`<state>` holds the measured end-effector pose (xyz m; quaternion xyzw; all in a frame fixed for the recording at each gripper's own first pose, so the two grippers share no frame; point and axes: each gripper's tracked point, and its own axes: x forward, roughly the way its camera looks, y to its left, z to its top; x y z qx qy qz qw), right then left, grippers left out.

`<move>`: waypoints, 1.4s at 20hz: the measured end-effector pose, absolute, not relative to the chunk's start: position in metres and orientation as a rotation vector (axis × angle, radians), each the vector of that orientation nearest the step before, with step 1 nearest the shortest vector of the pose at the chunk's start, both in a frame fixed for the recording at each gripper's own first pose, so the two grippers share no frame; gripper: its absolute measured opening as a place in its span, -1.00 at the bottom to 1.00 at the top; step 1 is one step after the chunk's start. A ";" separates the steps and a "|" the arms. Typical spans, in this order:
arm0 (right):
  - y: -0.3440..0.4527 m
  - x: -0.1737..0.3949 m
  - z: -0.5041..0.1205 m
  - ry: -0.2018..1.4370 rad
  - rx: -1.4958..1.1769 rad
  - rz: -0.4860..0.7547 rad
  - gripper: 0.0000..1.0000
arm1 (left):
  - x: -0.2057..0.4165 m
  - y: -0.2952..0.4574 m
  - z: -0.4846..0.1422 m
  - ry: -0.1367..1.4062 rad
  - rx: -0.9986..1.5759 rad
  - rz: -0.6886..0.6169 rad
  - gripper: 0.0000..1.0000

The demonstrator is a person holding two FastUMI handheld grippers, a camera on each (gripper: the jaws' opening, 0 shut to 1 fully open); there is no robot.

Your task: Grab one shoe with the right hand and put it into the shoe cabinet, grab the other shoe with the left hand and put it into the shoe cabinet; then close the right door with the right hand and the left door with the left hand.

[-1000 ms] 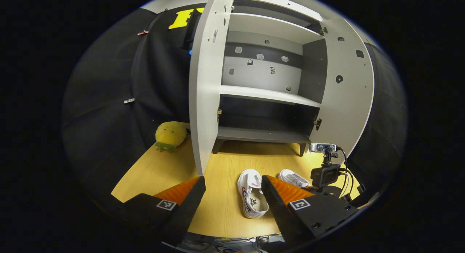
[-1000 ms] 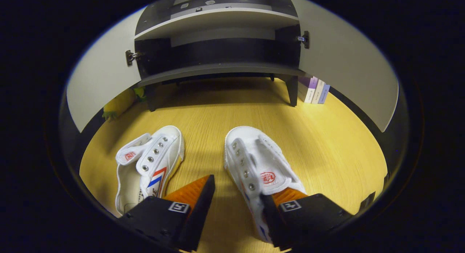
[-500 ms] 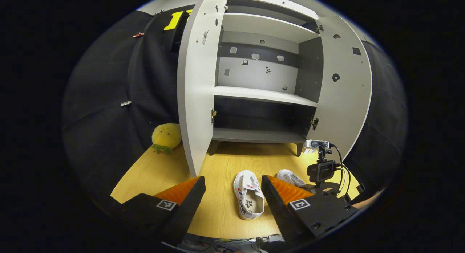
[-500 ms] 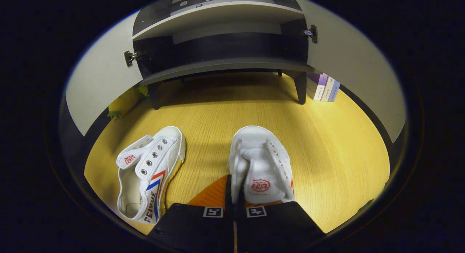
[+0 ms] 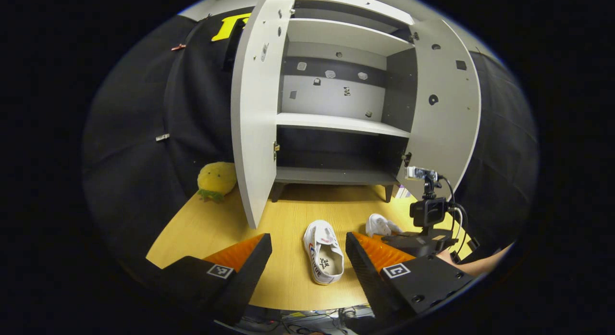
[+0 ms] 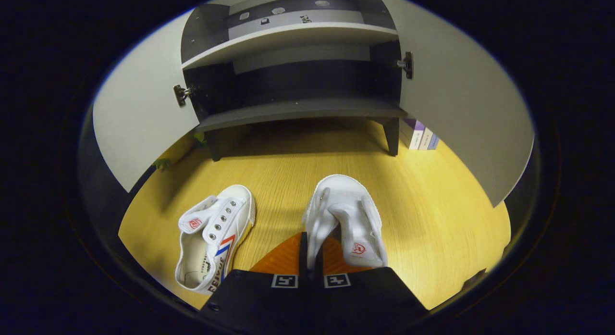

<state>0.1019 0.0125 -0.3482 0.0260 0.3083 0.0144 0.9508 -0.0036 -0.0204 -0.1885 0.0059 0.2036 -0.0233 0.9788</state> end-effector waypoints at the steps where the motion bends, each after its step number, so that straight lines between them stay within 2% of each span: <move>1: 0.013 0.101 -0.334 0.603 0.039 0.026 -0.90 | -0.005 -0.021 -0.185 0.395 0.034 -0.069 0.93; 6: 0.015 0.101 -0.238 0.452 -0.027 0.010 -0.91 | -0.016 -0.025 -0.169 0.336 0.031 -0.170 0.93; 13: 0.029 0.131 -0.106 0.282 -0.080 0.027 -0.91 | -0.015 -0.022 -0.148 0.250 0.018 -0.184 0.93; 22: 0.044 0.236 0.018 0.134 -0.128 0.070 -0.91 | -0.007 0.007 -0.136 0.228 0.025 -0.040 0.94; 28: 0.046 0.320 0.069 0.091 -0.188 0.108 -0.91 | 0.010 0.020 -0.124 0.214 0.013 0.079 0.93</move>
